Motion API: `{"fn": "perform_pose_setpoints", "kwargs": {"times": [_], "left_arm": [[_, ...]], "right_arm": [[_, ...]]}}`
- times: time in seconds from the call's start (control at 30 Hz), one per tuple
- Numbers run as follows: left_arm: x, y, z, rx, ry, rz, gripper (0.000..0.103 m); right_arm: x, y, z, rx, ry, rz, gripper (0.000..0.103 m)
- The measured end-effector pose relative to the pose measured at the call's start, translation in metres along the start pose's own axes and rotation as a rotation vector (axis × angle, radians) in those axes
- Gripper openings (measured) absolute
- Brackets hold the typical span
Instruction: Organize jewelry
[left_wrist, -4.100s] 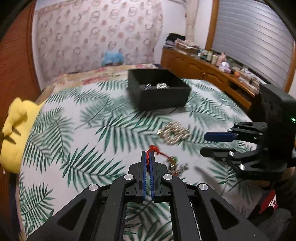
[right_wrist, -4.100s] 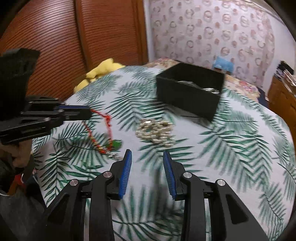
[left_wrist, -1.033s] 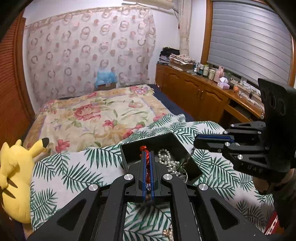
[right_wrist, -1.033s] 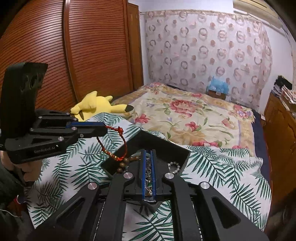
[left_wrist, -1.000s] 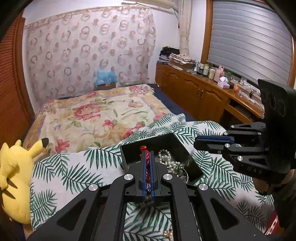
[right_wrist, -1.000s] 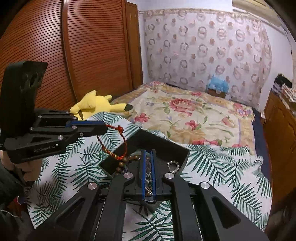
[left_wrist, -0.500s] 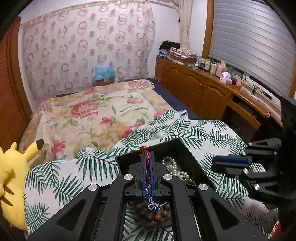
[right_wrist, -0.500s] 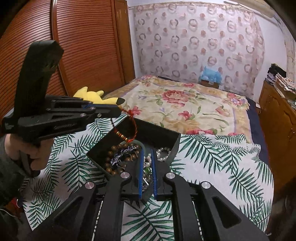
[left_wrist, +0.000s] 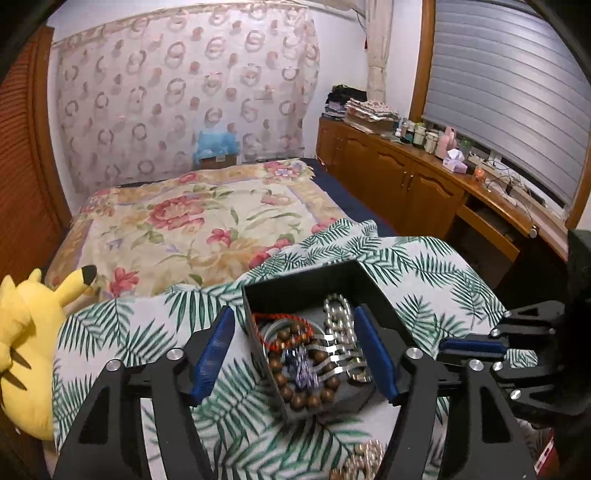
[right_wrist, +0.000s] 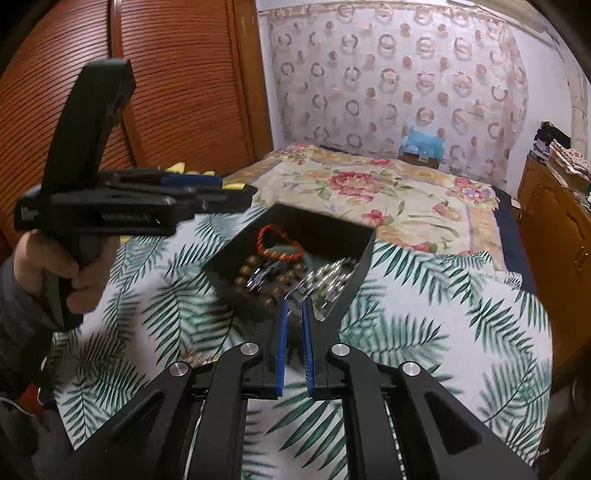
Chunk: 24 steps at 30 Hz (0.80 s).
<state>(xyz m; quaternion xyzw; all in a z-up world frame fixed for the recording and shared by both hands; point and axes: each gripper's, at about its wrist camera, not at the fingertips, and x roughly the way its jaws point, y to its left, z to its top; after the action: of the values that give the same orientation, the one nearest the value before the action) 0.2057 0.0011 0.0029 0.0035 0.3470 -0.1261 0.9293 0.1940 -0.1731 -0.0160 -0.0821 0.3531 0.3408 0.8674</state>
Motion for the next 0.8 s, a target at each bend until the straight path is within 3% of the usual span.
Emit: {"fn": "perform_pose_setpoints", "kwargs": {"times": [0.13, 0.6, 0.8], "left_arm": [[-0.013, 0.003, -0.016, -0.002, 0.006, 0.012, 0.073], [-0.017, 0.025, -0.083, -0.048, 0.132, 0.040, 0.075], [-0.014, 0.025, -0.097, -0.056, 0.162, 0.029, 0.075]], "right_arm": [[0.008, 0.016, -0.018, -0.019, 0.045, 0.028, 0.021], [0.043, 0.052, -0.054, -0.092, 0.202, 0.075, 0.021], [0.048, 0.057, -0.055, -0.132, 0.217, 0.005, 0.020]]}}
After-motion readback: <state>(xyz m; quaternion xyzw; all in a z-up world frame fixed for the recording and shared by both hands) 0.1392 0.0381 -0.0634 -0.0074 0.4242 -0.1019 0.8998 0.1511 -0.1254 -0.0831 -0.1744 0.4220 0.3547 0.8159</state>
